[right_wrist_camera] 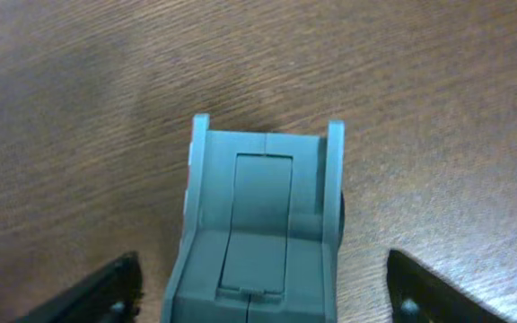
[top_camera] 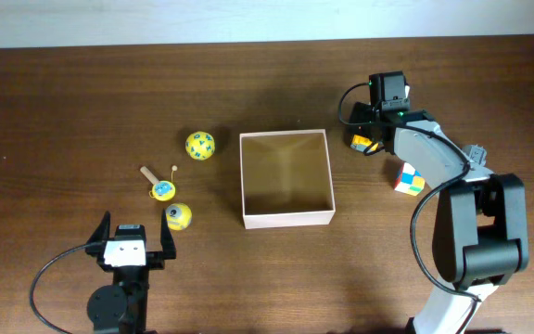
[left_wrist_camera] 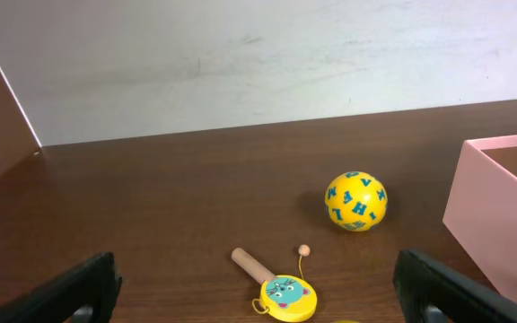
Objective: Pack container
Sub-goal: 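Close the right gripper on the dump truck and lift it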
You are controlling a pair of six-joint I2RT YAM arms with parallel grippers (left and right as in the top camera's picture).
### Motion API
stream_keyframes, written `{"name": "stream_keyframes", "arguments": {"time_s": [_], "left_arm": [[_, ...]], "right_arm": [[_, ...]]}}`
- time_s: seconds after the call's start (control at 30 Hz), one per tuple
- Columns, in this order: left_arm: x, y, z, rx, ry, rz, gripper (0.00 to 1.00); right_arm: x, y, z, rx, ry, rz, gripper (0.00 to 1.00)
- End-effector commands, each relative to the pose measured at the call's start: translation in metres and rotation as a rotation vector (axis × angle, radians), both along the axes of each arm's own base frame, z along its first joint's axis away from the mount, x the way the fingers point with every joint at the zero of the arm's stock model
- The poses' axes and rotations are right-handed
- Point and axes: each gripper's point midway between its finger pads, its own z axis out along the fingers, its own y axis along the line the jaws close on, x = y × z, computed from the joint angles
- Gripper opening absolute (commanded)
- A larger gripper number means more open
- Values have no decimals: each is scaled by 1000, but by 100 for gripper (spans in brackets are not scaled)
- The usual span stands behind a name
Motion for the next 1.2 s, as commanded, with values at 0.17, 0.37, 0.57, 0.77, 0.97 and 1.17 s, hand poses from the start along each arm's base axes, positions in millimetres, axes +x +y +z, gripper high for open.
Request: {"name": "stream_keyframes", "arguments": {"time_s": [0.17, 0.37, 0.57, 0.77, 0.97, 1.17], "left_arm": [[0, -3, -3, 15, 5, -15, 99], [0, -3, -3, 15, 5, -15, 99], [0, -3, -3, 15, 5, -15, 99], [0, -3, -3, 15, 5, -15, 99], [0, -3, -3, 15, 5, -15, 99], [0, -3, -3, 15, 5, -15, 99]], "right_arm": [[3, 1, -1, 3, 0, 4, 64], [3, 2, -6, 10, 11, 5, 58], [3, 2, -7, 11, 11, 5, 51], [3, 2, -7, 11, 11, 4, 43], [3, 2, -7, 10, 12, 5, 38], [3, 2, -6, 5, 12, 12, 38]]}}
